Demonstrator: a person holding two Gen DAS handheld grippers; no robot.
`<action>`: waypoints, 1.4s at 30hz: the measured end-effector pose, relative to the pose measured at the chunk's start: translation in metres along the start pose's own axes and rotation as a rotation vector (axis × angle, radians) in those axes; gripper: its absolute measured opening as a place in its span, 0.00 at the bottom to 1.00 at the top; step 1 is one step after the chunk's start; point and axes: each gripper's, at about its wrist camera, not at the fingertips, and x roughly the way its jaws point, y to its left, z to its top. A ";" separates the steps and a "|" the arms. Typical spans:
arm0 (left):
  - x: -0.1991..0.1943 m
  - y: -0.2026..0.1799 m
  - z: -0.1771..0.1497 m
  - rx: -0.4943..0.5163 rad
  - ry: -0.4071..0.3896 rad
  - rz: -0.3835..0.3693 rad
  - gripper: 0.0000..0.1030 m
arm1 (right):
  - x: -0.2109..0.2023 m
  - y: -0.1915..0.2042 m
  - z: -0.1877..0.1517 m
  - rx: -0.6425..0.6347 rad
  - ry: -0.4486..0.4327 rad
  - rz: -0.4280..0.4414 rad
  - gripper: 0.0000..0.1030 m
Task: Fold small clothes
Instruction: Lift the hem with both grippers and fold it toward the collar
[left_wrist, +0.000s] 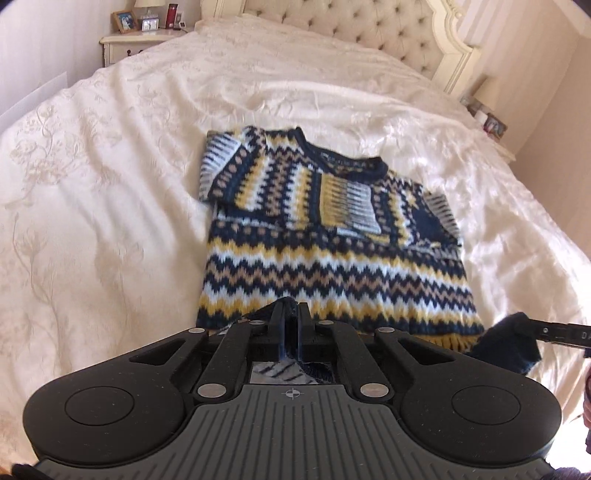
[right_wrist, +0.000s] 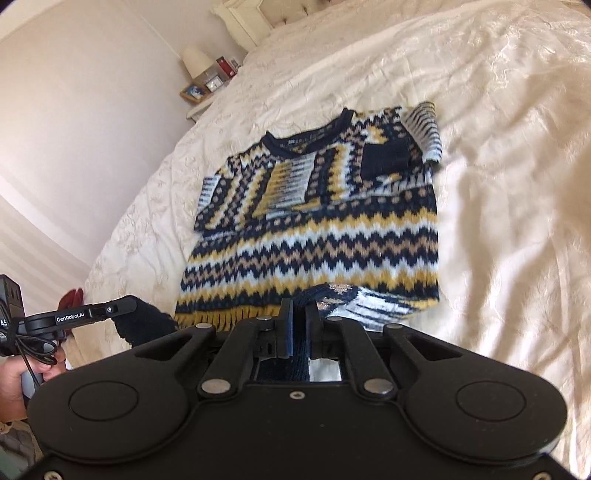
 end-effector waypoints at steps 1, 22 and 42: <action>0.002 0.001 0.009 0.000 -0.014 -0.002 0.05 | 0.003 0.000 0.010 0.008 -0.018 0.001 0.12; 0.148 0.017 0.182 0.052 -0.096 0.006 0.05 | 0.142 -0.027 0.173 0.187 -0.165 -0.180 0.12; 0.217 0.031 0.224 0.126 -0.028 0.195 0.35 | 0.200 -0.063 0.200 0.209 -0.135 -0.340 0.51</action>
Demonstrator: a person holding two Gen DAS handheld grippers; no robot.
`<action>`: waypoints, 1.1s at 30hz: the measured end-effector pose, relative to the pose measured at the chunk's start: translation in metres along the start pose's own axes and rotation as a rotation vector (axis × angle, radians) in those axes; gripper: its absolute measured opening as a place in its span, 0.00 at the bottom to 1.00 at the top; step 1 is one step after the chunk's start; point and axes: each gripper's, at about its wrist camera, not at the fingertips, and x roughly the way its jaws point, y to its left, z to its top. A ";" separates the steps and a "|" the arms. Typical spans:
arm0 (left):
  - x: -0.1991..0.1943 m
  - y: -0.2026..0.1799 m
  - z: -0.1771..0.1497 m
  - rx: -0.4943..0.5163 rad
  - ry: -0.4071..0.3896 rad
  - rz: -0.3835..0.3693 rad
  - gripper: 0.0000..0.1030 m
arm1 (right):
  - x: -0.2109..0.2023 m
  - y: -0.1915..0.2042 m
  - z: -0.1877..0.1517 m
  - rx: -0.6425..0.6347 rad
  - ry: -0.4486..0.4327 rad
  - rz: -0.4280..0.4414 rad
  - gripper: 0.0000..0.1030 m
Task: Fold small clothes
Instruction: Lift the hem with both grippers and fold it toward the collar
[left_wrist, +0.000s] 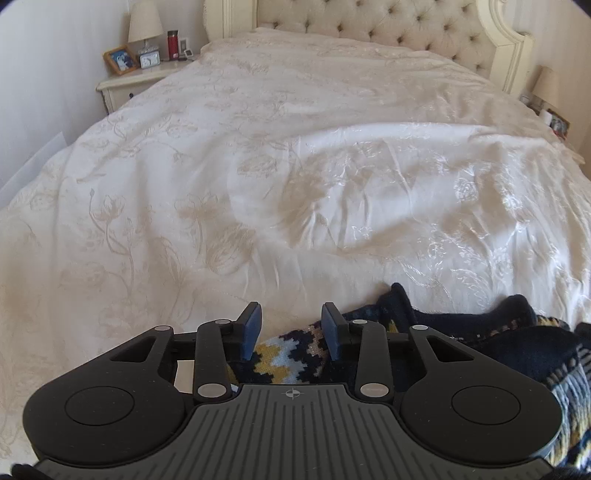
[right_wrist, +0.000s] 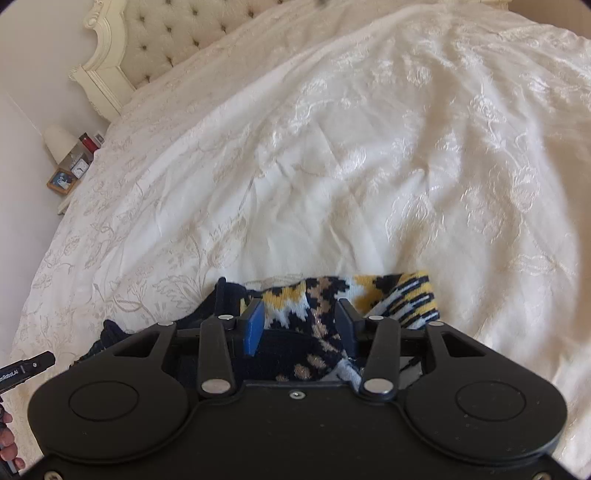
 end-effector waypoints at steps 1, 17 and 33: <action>-0.005 -0.002 0.001 0.018 -0.009 0.004 0.35 | -0.003 0.001 0.001 -0.009 -0.005 0.002 0.51; -0.024 -0.030 -0.062 0.151 0.124 -0.092 0.41 | 0.003 0.065 -0.031 -0.457 0.092 0.000 0.51; 0.044 -0.016 -0.021 0.187 0.169 -0.197 0.41 | 0.051 0.044 -0.003 -0.477 0.147 0.029 0.55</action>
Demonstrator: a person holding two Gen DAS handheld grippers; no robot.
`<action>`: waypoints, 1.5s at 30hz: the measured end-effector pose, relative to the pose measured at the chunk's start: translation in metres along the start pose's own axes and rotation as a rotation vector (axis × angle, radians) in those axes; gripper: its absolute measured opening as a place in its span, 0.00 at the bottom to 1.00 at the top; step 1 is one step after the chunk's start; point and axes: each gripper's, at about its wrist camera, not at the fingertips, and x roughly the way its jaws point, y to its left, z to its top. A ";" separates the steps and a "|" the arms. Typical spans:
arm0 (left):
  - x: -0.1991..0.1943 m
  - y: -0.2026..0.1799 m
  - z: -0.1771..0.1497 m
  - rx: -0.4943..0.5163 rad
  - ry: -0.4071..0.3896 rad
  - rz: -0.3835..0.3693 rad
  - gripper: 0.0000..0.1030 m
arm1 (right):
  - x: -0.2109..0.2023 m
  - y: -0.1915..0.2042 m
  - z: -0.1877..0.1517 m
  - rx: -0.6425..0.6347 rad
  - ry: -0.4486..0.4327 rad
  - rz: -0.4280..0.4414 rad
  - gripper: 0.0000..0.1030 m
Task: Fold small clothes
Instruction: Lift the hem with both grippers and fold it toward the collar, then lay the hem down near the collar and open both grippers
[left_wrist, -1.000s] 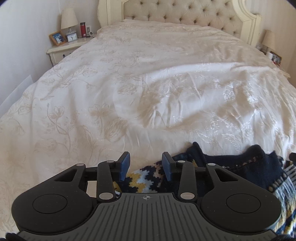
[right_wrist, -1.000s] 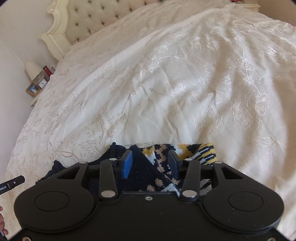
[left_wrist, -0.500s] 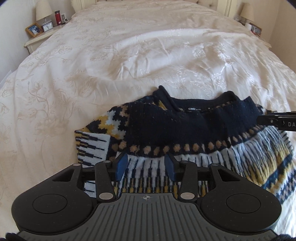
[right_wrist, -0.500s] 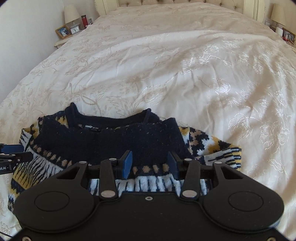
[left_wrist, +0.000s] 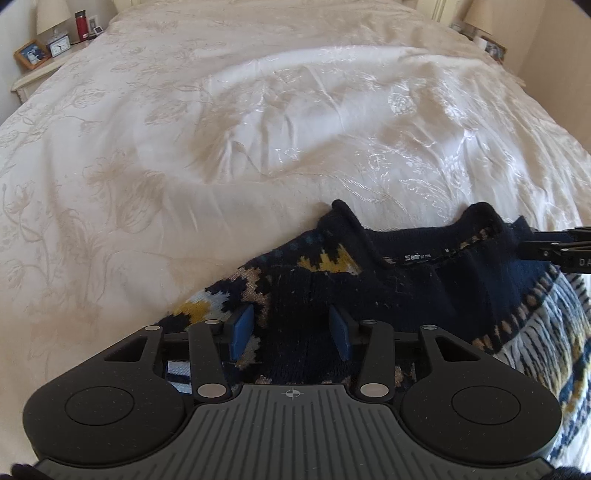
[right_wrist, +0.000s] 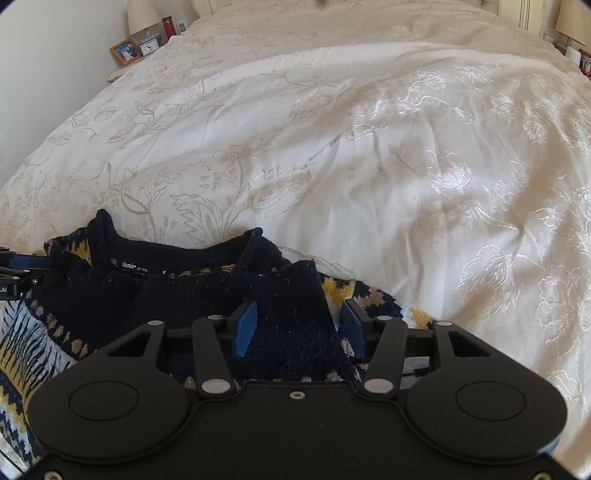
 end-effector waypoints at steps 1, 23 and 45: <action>0.000 -0.001 -0.001 0.003 -0.010 0.003 0.37 | -0.001 0.000 -0.001 0.004 -0.003 0.007 0.38; 0.020 -0.009 0.024 -0.005 0.001 0.210 0.27 | 0.021 0.001 0.012 0.035 0.021 -0.129 0.27; -0.061 -0.061 -0.057 -0.054 0.140 0.198 0.62 | -0.051 0.111 -0.048 -0.117 0.009 -0.135 0.74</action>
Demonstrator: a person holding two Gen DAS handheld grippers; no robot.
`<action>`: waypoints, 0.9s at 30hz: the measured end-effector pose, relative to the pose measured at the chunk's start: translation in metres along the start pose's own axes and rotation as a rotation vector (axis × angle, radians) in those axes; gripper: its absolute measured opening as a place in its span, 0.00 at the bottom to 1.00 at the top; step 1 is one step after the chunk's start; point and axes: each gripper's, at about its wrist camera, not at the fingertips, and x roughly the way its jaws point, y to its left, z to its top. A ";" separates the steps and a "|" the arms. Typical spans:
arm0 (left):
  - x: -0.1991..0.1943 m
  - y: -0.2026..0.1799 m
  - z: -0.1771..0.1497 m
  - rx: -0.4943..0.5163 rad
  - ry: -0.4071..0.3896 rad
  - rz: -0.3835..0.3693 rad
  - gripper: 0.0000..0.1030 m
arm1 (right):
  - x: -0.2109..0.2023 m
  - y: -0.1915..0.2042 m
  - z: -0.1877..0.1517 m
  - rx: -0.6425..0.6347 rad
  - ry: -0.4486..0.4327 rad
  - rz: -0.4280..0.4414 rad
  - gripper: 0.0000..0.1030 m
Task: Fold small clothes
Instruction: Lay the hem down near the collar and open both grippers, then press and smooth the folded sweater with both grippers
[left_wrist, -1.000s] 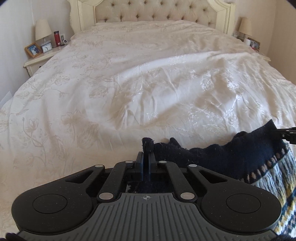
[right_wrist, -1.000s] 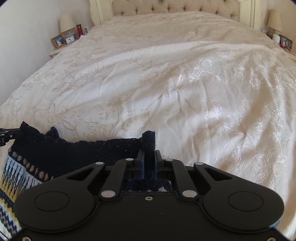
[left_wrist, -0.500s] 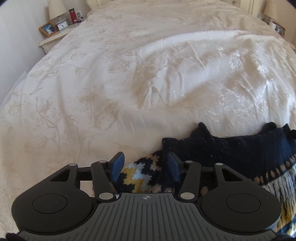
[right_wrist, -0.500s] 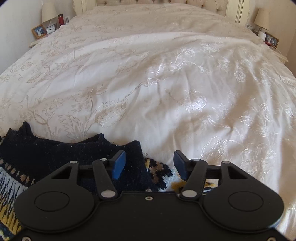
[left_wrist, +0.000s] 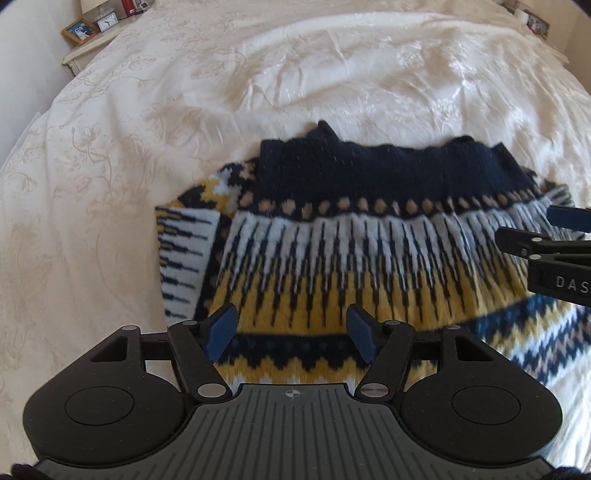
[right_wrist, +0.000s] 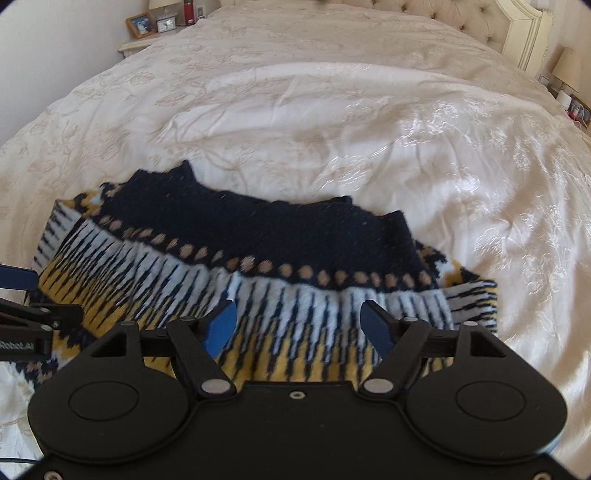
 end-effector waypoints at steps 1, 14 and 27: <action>0.001 0.000 -0.005 0.007 0.009 0.005 0.62 | 0.000 0.006 -0.004 -0.011 0.012 -0.002 0.74; 0.028 0.006 -0.016 0.010 0.084 0.035 0.76 | 0.044 0.020 -0.025 -0.043 0.174 -0.113 0.98; 0.043 0.021 -0.015 -0.093 0.115 0.031 1.00 | 0.048 0.004 -0.027 -0.012 0.168 -0.066 0.99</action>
